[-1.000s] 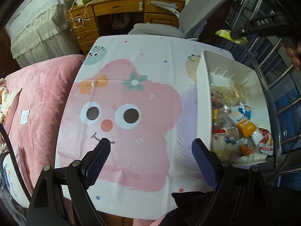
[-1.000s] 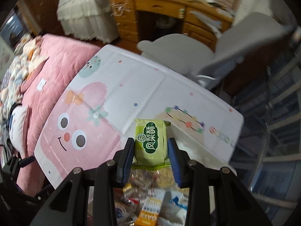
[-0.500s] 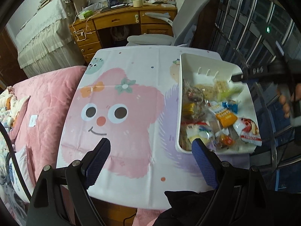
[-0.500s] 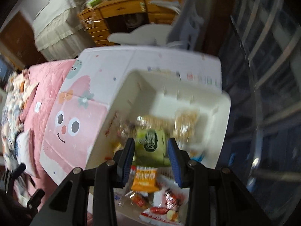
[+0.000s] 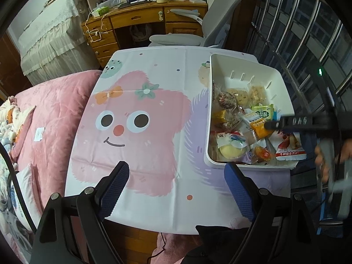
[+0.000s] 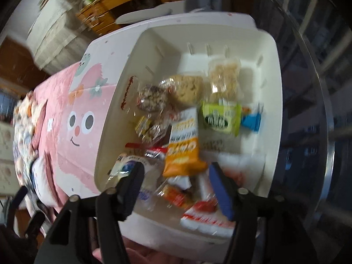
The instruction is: Organize snacks
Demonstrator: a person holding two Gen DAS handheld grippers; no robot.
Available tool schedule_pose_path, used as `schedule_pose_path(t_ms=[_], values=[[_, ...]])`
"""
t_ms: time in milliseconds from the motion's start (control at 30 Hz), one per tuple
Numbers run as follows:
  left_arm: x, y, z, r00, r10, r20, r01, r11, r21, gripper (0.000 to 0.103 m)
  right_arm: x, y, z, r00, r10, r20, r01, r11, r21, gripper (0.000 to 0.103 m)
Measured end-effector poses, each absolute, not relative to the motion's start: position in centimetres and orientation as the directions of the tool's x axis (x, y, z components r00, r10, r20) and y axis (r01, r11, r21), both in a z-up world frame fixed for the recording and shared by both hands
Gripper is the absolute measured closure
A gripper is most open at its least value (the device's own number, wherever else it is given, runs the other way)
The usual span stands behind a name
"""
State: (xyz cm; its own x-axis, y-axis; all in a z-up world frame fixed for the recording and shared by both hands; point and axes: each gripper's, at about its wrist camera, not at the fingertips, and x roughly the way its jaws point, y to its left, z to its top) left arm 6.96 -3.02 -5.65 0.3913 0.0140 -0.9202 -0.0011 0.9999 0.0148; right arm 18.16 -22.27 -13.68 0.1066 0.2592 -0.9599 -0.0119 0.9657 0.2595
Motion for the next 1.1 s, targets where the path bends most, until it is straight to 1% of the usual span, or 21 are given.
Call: schedule_pose_path(t_ms=[100,133,167,300,467,567,667,733,800,900,1000,1067,1100], values=[[6.6,-2.3,-5.6,0.405,-0.034,-0.913,0.012,0.999,-0.033,0.016,15.8,-21.5,-14.1,0.092,0.268,-0.959,0.087,0.957,0.275,0.036],[6.4,-1.9,-5.8,0.405,-0.054,-0.913,0.023,0.999,-0.049,0.016,15.1,-21.1,-14.2,0.095,0.27,-0.958,0.097,0.955,0.279,0.034],[6.3,-1.7,-6.1,0.396,-0.069,-0.916,0.033,0.998,-0.061,0.016,14.2,-20.6,-14.2,0.098,0.267,-0.959,0.104,0.955,0.277,0.031],[5.6,-0.4,-7.7,0.335,-0.124,-0.934,0.087,0.991,-0.1,0.016,10.3,-18.1,-14.3,0.114,0.236,-0.965,0.106,0.963,0.248,0.025],[4.3,1.4,-7.7,0.309,-0.189,-0.932,0.163,0.976,-0.144,0.016,6.0,-15.4,-13.0,0.154,0.205,-0.966,0.123,0.966,0.225,0.013],[3.4,2.9,-6.4,0.312,-0.182,-0.933,0.169,0.976,-0.134,0.016,3.6,-14.1,-11.1,0.206,0.18,-0.962,0.129,0.969,0.209,0.01],[2.2,3.8,-4.6,0.329,-0.185,-0.926,0.191,0.973,-0.127,0.016,1.4,-13.3,-8.4,0.246,0.191,-0.95,0.164,0.958,0.235,0.009],[1.7,4.3,-3.2,0.349,-0.176,-0.92,0.199,0.974,-0.111,0.015,-0.3,-12.6,-6.4,0.28,0.169,-0.945,0.17,0.96,0.222,0.008],[1.4,4.7,-1.7,0.375,-0.169,-0.912,0.196,0.976,-0.1,0.012,-1.5,-11.6,-4.7,0.283,0.15,-0.947,0.137,0.971,0.195,0.008],[0.8,5.1,1.4,0.462,-0.15,-0.874,0.183,0.981,-0.072,0.007,-2.7,-10.8,-2.4,0.294,0.159,-0.942,0.098,0.976,0.195,0.008],[0.2,4.4,3.0,0.503,-0.137,-0.853,0.2,0.979,-0.039,0.005,-3.4,-10.2,0.1,0.348,0.135,-0.928,0.046,0.986,0.161,0.007],[-0.1,4.1,4.0,0.537,-0.119,-0.835,0.189,0.982,-0.018,0.001,-3.7,-10.3,1.5,0.387,0.116,-0.915,0.052,0.988,0.147,0.007],[-0.2,4.1,4.5,0.559,-0.104,-0.823,0.174,0.985,-0.007,0.001,-3.8,-10.4,2.2,0.414,0.106,-0.904,0.055,0.988,0.141,0.006]])
